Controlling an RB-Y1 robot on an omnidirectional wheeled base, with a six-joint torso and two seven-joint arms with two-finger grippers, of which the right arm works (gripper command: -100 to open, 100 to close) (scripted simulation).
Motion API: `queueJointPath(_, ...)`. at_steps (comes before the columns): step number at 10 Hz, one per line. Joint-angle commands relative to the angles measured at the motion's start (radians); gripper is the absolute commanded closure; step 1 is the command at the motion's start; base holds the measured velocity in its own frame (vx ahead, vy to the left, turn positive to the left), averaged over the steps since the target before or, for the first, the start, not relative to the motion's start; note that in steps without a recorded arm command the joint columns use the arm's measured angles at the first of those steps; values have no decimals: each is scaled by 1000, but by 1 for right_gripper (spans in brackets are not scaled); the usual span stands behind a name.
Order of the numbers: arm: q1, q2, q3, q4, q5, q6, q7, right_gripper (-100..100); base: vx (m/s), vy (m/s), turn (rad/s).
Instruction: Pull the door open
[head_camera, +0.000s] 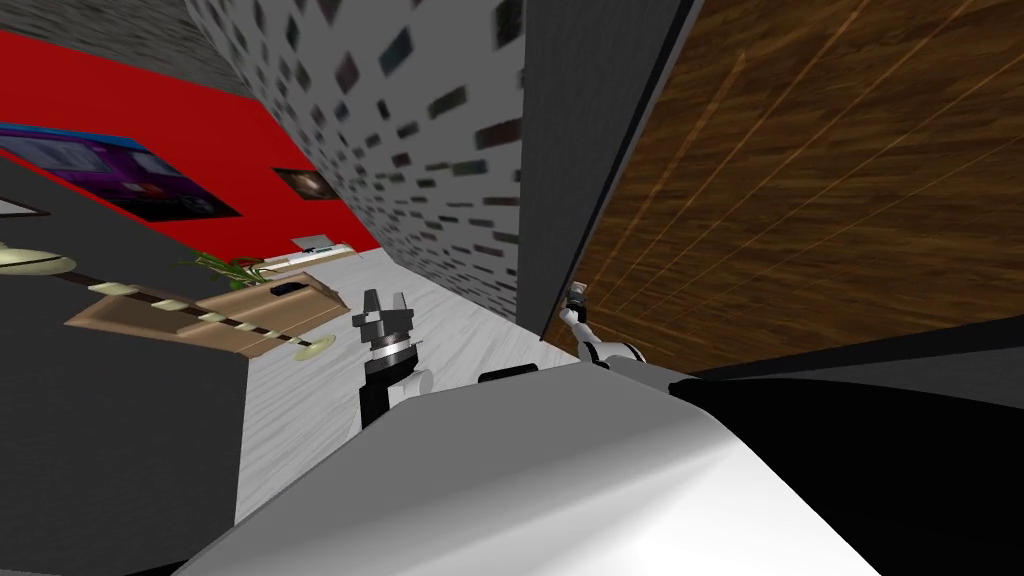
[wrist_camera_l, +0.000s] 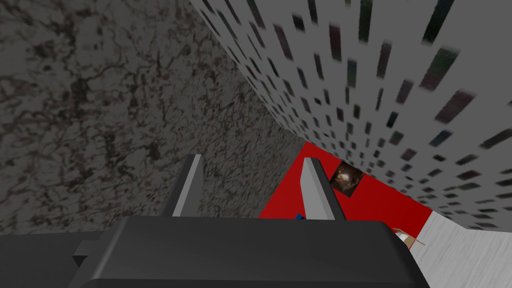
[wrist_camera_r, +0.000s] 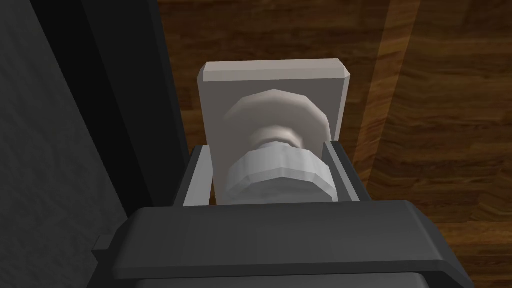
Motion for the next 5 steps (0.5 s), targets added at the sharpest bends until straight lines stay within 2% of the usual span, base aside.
queueJointPath(1,0,0,0,0,0,1,0,100,-32,13,-13)
queueJointPath(5,0,0,0,0,0,1,0,100,-7,2,4)
